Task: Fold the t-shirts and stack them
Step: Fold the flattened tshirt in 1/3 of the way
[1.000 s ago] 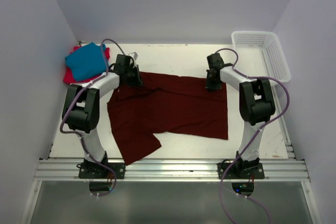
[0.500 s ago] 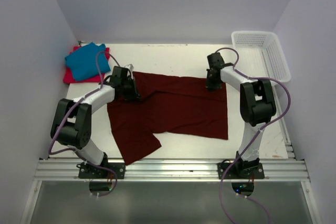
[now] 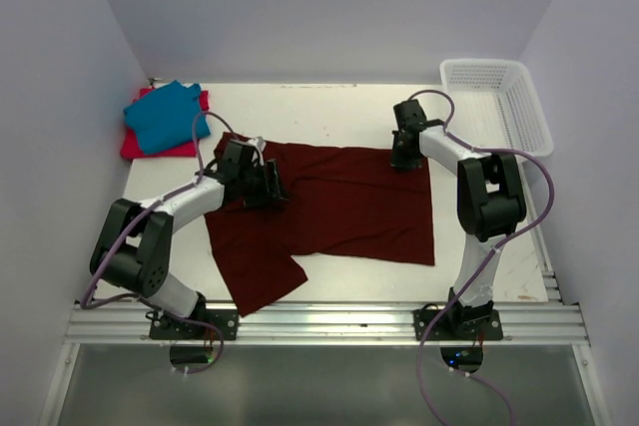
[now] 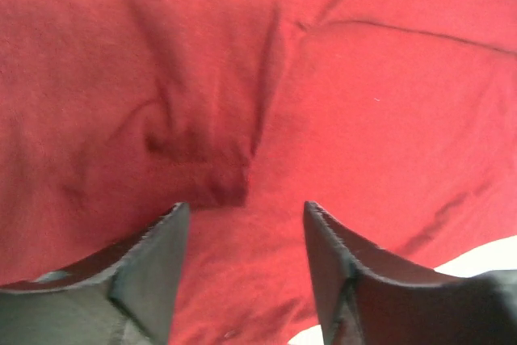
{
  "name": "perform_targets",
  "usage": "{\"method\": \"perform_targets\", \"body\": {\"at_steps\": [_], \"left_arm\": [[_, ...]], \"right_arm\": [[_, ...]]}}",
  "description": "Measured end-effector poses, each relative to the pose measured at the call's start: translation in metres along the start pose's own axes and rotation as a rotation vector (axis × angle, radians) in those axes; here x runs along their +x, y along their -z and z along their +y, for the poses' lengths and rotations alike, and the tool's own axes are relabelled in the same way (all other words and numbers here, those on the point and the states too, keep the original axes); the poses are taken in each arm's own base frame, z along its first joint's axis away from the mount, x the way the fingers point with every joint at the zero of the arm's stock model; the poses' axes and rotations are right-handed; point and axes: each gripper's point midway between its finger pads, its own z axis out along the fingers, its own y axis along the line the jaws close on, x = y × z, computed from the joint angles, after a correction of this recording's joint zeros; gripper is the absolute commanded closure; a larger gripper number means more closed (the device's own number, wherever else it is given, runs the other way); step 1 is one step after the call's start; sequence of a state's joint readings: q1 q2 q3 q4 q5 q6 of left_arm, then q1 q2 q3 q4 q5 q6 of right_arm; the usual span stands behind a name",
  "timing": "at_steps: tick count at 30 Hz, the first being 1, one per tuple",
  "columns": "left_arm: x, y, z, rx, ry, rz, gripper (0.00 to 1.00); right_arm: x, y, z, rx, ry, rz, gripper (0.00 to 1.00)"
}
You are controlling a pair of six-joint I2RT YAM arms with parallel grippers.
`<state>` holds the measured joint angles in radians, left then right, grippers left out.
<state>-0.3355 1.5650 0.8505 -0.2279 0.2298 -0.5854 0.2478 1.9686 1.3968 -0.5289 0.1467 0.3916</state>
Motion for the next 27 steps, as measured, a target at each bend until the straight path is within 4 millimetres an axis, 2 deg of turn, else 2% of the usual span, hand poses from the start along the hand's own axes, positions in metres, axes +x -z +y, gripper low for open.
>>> {"method": "perform_targets", "body": {"at_steps": [4,6,9,10,14,19,21,27], "left_arm": [[-0.006,0.014,-0.006,0.01,-0.013,-0.062,0.33],[-0.016,0.023,-0.009,0.006,-0.021,-0.113,0.42],[-0.03,0.027,-0.008,-0.02,-0.035,-0.17,0.82],[-0.033,0.026,-0.006,-0.031,-0.036,-0.177,1.0],[-0.047,0.008,0.013,-0.094,-0.031,-0.173,1.0],[-0.045,-0.029,0.06,-0.175,0.044,-0.101,1.0],[-0.061,-0.031,0.068,-0.179,0.06,-0.134,1.0],[-0.079,-0.038,0.073,-0.172,0.079,-0.165,1.0]], "right_arm": [[0.005,-0.001,-0.001,0.003,0.003,0.009,0.94],[0.007,-0.002,-0.002,0.006,0.003,0.015,0.96],[0.007,-0.002,-0.002,0.006,0.004,0.016,1.0],[0.008,-0.002,-0.002,0.006,0.005,0.017,1.0],[0.01,-0.001,-0.003,0.007,0.006,0.019,1.0],[0.01,0.0,-0.003,0.007,0.005,0.018,1.0],[0.01,0.0,-0.003,0.008,0.005,0.018,1.0],[0.008,-0.001,-0.007,0.032,0.006,0.009,1.0]]}}
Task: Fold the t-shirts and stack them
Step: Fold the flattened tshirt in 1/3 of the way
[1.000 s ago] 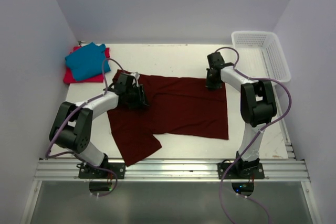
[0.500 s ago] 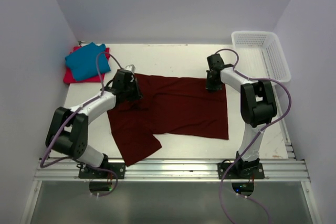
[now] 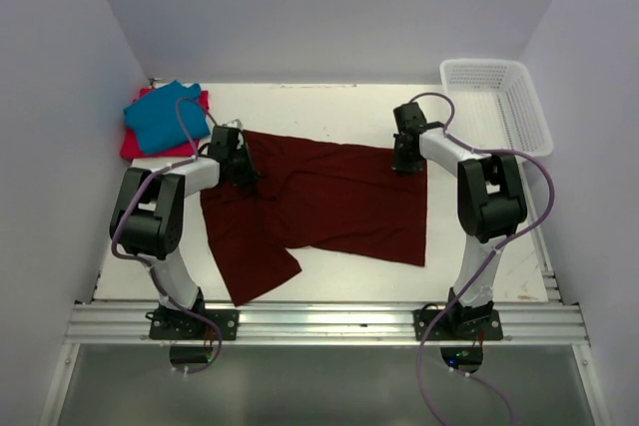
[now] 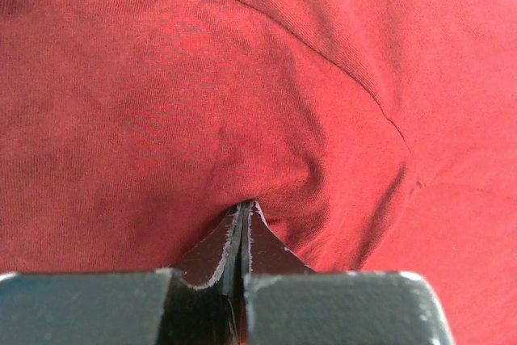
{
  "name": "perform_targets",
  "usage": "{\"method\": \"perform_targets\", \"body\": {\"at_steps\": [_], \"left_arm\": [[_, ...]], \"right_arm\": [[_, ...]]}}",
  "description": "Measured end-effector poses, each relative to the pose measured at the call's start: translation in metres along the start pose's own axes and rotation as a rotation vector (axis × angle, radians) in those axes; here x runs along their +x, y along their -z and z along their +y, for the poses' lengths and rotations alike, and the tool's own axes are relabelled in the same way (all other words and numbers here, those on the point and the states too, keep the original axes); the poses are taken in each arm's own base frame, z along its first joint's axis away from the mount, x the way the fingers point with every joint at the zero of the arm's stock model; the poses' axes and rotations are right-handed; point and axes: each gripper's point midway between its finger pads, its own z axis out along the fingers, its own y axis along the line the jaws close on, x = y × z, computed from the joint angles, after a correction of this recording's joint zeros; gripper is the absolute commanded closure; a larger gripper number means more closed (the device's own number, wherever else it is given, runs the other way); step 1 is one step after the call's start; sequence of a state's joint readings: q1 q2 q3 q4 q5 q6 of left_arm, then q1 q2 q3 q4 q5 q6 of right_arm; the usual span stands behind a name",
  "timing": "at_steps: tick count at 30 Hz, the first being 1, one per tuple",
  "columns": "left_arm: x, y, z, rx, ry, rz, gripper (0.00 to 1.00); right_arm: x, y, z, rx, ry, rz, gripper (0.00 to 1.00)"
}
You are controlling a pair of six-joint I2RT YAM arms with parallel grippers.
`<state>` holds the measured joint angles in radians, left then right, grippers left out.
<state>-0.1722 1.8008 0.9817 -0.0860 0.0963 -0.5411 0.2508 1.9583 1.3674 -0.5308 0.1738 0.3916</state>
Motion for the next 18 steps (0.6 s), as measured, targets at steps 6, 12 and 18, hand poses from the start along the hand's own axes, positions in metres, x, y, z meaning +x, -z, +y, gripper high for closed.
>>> {"method": "perform_targets", "body": {"at_steps": [6,12,18], "left_arm": [[-0.006,-0.005,-0.004,0.049,0.002,-0.012,1.0],[-0.01,-0.009,-0.017,0.119,-0.009,0.0,1.0],[-0.02,0.03,-0.047,0.169,-0.097,-0.053,0.45]], "right_arm": [[0.0,0.0,0.0,0.002,0.001,0.0,1.0],[-0.001,0.003,0.002,0.009,0.009,-0.012,1.0],[-0.003,0.03,0.005,-0.029,0.009,-0.077,0.83]]}}
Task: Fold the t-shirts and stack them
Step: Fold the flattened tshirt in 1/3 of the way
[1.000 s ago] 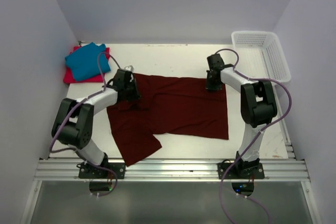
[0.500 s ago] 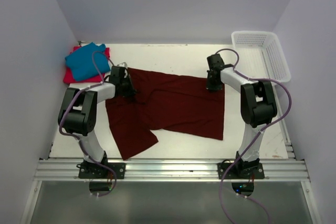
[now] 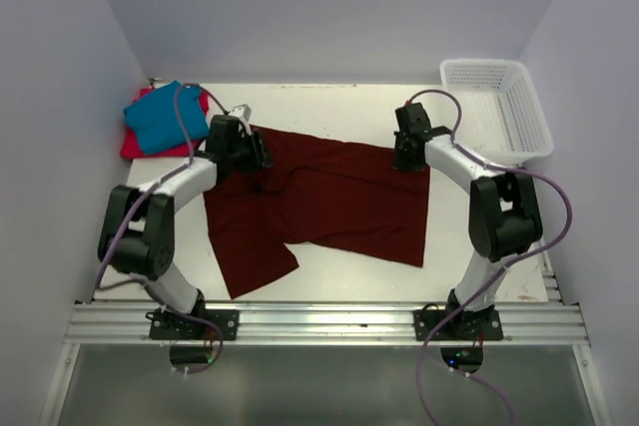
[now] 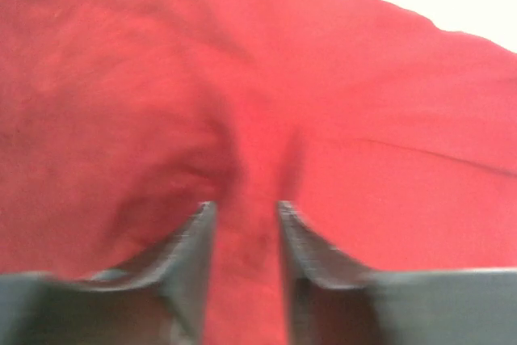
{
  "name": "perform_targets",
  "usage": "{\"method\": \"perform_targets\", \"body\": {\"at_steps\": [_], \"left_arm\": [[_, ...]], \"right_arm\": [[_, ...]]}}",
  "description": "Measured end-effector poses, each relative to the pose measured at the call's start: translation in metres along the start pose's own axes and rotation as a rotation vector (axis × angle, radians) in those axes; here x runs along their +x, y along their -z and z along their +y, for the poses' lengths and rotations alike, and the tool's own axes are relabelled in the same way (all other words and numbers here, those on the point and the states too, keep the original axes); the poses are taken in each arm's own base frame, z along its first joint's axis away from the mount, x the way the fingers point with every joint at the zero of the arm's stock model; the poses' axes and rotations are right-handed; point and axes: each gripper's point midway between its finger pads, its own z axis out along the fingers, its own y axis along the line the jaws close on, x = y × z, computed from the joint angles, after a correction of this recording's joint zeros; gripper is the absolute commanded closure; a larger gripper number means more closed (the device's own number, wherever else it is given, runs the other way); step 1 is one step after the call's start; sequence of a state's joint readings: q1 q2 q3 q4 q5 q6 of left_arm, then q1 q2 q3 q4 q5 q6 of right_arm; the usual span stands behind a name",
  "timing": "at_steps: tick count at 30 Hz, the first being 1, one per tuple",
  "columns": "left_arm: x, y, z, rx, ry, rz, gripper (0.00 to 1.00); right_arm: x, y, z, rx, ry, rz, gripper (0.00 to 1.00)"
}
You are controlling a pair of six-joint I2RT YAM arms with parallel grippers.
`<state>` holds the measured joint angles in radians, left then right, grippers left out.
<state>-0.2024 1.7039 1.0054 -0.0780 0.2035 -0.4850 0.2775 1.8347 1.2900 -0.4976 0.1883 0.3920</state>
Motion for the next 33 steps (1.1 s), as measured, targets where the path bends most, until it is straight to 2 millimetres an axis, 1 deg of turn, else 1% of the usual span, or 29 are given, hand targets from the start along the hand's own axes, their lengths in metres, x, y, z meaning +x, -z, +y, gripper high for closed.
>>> {"method": "perform_targets", "body": {"at_steps": [1,2,3,4,6,7,9,11,13,15,17,18,21,22,23,25,26,29,31,33], "left_arm": [[-0.007,0.014,-0.013,0.019,-0.024,-0.032,0.4],[-0.014,0.031,-0.027,0.044,-0.046,-0.071,0.37],[-0.019,0.046,-0.037,0.065,-0.064,-0.105,0.36],[-0.024,0.067,-0.051,0.093,-0.083,-0.15,0.37],[-0.029,0.107,-0.069,0.143,-0.109,-0.228,0.39],[-0.026,0.122,-0.072,0.153,-0.114,-0.249,0.39],[-0.013,0.143,-0.068,0.145,-0.107,-0.249,0.4],[0.013,0.151,-0.055,0.113,-0.09,-0.201,0.4],[0.054,0.153,-0.033,0.054,-0.059,-0.104,0.37],[0.091,0.157,-0.019,-0.011,-0.038,0.011,0.34],[0.118,0.164,-0.021,-0.023,-0.047,0.109,0.34],[0.127,0.168,-0.022,-0.026,-0.05,0.147,0.33],[0.145,0.178,-0.014,-0.07,-0.043,0.231,0.33],[0.152,0.182,-0.01,-0.089,-0.039,0.262,0.09],[0.16,0.187,-0.005,-0.11,-0.041,0.295,0.06],[0.173,0.198,0.001,-0.137,-0.023,0.342,0.05],[0.178,0.205,0.003,-0.146,-0.022,0.359,0.0],[0.188,0.223,0.007,-0.174,-0.027,0.411,0.0],[0.191,0.23,0.009,-0.193,-0.027,0.439,0.0],[0.194,0.232,0.011,-0.213,-0.029,0.47,0.0]], "right_arm": [[-0.003,0.011,0.003,-0.013,0.006,-0.024,0.77],[-0.006,0.022,0.007,-0.03,0.014,-0.053,0.67],[-0.007,0.031,0.011,-0.047,0.019,-0.074,0.64],[-0.007,0.042,0.016,-0.065,0.029,-0.096,0.62],[-0.001,0.064,0.028,-0.109,0.052,-0.132,0.58],[0.006,0.073,0.033,-0.126,0.065,-0.138,0.57],[0.028,0.087,0.04,-0.159,0.096,-0.136,0.55],[0.055,0.096,0.045,-0.181,0.126,-0.114,0.52],[0.081,0.102,0.042,-0.189,0.142,-0.083,0.49],[0.099,0.106,0.034,-0.187,0.14,-0.058,0.48],[0.111,0.112,0.03,-0.194,0.125,-0.048,0.47],[0.114,0.115,0.028,-0.2,0.118,-0.047,0.46],[0.115,0.128,0.03,-0.232,0.098,-0.062,0.44],[0.114,0.131,0.031,-0.241,0.093,-0.069,0.44],[0.114,0.134,0.032,-0.248,0.088,-0.074,0.44],[0.115,0.136,0.031,-0.248,0.079,-0.071,0.44],[0.117,0.135,0.03,-0.244,0.074,-0.065,0.44],[0.128,0.134,0.023,-0.225,0.066,-0.036,0.43],[0.136,0.133,0.017,-0.213,0.064,-0.017,0.44],[0.139,0.135,0.015,-0.21,0.06,-0.011,0.43]]}}
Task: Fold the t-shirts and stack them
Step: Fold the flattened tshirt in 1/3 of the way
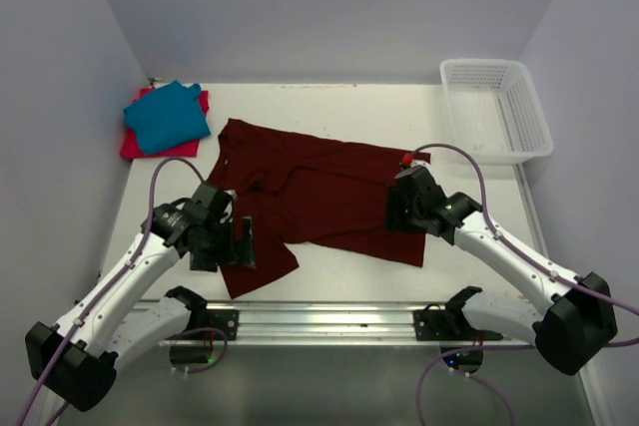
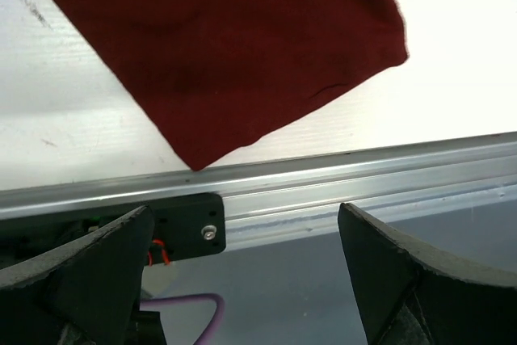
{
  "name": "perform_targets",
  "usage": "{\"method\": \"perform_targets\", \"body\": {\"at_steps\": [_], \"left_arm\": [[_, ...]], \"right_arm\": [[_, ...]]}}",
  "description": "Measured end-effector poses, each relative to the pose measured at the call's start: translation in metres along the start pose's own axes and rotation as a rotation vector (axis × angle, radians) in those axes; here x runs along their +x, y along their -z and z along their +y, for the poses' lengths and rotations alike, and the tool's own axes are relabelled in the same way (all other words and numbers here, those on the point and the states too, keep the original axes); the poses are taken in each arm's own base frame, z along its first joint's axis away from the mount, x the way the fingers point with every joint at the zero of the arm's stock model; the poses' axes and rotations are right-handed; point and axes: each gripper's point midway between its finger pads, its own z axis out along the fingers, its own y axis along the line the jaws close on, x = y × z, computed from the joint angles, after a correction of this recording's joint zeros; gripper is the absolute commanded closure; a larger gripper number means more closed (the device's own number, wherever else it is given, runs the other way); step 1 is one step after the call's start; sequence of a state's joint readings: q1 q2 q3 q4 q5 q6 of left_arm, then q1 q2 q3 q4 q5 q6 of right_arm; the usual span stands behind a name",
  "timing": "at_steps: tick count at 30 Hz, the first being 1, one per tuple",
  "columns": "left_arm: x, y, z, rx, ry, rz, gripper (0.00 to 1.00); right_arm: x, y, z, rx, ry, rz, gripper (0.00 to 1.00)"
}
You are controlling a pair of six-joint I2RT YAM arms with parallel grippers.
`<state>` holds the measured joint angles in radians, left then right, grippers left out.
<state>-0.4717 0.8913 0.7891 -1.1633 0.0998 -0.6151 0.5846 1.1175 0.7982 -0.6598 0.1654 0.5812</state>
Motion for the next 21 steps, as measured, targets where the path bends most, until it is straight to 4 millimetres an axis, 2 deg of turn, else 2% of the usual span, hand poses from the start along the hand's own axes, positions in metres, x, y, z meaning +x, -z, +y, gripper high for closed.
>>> {"method": "perform_targets", "body": {"at_steps": [7,10,15,21], "left_arm": [[0.003,-0.013,0.001,-0.037,0.002,0.083,0.0],[0.003,-0.028,-0.005,-0.007,0.005,0.098,0.0],[0.01,-0.057,0.002,-0.06,0.027,0.19,0.14],[0.017,-0.073,0.011,-0.131,0.048,0.266,0.15]], "right_arm": [[-0.005,0.011,0.002,-0.026,-0.011,-0.038,0.42],[-0.004,0.012,0.001,-0.032,-0.013,-0.046,0.41],[0.006,0.011,-0.005,-0.031,-0.012,-0.039,0.4],[0.009,0.014,-0.008,-0.04,-0.013,-0.05,0.39]]}}
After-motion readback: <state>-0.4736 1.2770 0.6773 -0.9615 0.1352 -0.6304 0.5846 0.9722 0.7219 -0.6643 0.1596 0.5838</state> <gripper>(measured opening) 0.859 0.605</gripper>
